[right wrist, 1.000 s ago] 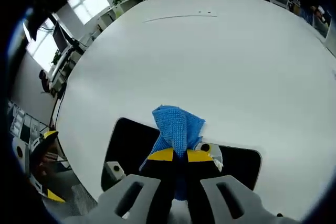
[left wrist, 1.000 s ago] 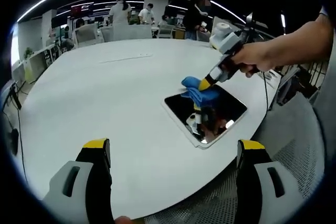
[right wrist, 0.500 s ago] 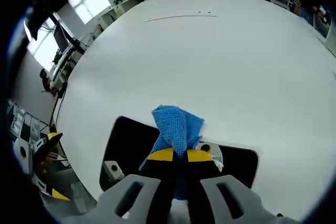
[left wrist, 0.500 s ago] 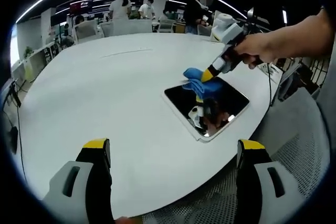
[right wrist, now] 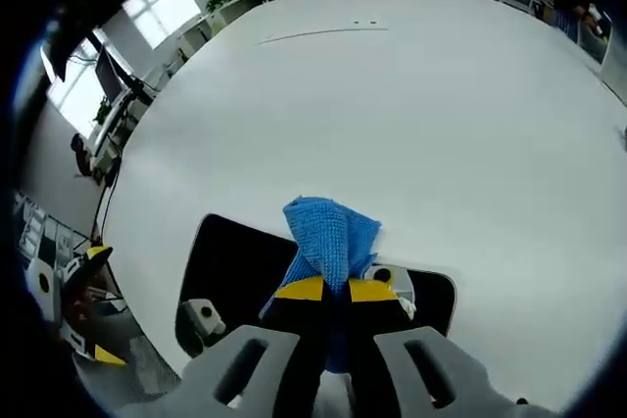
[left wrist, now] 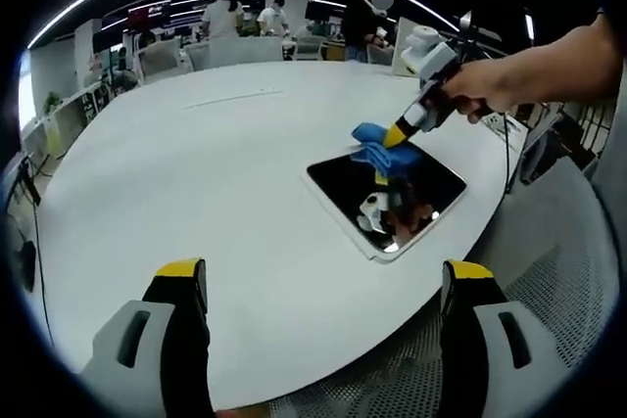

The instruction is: Wipe the mirror surface with the cleaning cloth until all visible marks leave the cleaned area.

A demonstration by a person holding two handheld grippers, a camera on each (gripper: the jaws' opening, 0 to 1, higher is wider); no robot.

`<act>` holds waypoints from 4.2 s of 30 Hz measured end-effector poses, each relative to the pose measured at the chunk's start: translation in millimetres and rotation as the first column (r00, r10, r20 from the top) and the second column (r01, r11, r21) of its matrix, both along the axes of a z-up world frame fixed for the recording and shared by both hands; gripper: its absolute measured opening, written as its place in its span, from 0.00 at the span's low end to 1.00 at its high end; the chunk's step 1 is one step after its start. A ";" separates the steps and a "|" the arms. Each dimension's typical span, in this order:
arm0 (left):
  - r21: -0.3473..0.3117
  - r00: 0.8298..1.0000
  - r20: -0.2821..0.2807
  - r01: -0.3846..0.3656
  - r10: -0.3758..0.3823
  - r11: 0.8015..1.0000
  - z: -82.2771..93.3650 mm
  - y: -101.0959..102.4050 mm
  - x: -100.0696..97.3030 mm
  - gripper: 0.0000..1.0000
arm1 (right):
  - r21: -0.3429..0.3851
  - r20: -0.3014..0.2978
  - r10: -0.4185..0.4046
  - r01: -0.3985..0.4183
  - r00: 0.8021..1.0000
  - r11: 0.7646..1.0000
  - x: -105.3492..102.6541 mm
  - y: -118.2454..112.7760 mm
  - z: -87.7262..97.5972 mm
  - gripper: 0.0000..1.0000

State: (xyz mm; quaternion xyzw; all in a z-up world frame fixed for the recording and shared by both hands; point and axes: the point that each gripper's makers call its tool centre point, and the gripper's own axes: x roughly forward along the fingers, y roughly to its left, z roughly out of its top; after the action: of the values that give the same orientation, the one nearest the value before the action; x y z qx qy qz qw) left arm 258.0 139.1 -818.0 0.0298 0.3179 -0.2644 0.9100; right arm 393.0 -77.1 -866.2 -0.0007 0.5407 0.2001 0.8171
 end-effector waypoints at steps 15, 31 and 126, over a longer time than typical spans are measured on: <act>-0.013 1.000 0.014 -0.002 0.002 1.000 2.7 -1.3 1.0 0.99 | -0.010 -0.005 -0.001 0.001 1.000 1.000 3.5 -16.8 -0.4 0.01; -0.026 1.000 0.013 -0.024 0.025 0.999 3.2 1.1 2.5 0.99 | -0.004 0.003 -0.027 0.027 1.000 1.000 0.1 -16.0 -0.2 0.01; 0.007 0.999 -0.038 -0.003 0.003 1.000 -8.3 1.9 -4.2 0.98 | 0.100 -0.036 -0.108 0.111 0.994 0.989 -127.7 -23.1 -1.1 0.01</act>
State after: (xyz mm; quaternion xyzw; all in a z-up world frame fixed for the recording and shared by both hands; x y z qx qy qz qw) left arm 253.8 141.0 -826.3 0.0272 0.3362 -0.2626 0.9040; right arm 265.4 -100.2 -867.3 0.0736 0.5414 0.1822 0.8175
